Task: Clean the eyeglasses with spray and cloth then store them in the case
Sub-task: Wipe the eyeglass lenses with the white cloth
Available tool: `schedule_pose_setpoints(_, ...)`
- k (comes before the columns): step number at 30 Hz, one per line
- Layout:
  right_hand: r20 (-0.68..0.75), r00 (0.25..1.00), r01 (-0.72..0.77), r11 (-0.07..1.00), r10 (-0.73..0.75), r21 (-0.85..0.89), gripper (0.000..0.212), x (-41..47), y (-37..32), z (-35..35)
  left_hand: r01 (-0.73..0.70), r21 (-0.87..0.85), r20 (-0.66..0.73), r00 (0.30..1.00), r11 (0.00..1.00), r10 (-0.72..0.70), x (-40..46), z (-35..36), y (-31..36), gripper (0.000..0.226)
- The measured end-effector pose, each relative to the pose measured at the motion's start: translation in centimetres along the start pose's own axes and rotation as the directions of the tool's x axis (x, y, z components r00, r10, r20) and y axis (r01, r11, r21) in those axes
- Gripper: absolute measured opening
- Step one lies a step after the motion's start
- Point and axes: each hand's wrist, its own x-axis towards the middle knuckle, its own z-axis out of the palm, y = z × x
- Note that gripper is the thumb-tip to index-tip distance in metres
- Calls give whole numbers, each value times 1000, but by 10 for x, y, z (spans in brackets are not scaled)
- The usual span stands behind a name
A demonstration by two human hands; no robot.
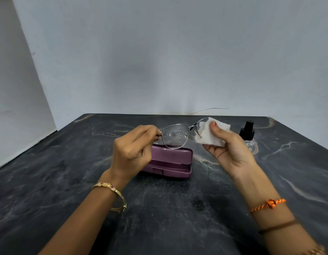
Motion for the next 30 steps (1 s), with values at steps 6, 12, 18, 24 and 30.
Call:
schedule_pose_setpoints(6,-43,999,41,956,-30,292,5,-1,8,8,-58,-7,82,995,998,58,-4,5,6,24)
schedule_pose_setpoints(12,-24,998,58,994,-56,93,6,-1,10,6,-46,-9,56,997,999,46,-3,2,2,30)
schedule_pose_setpoints(18,-44,996,76,989,-82,-124,26,-1,4,3,-52,-8,55,997,999,52,-1,0,2,26)
schedule_pose_setpoints(24,-142,990,39,979,-10,201,2,1,5,3,-82,-6,99,992,997,82,-2,2,6,18)
schedule_pose_setpoints(30,-83,996,-10,996,17,85,7,2,12,3,-91,3,66,994,996,91,-3,2,5,14)
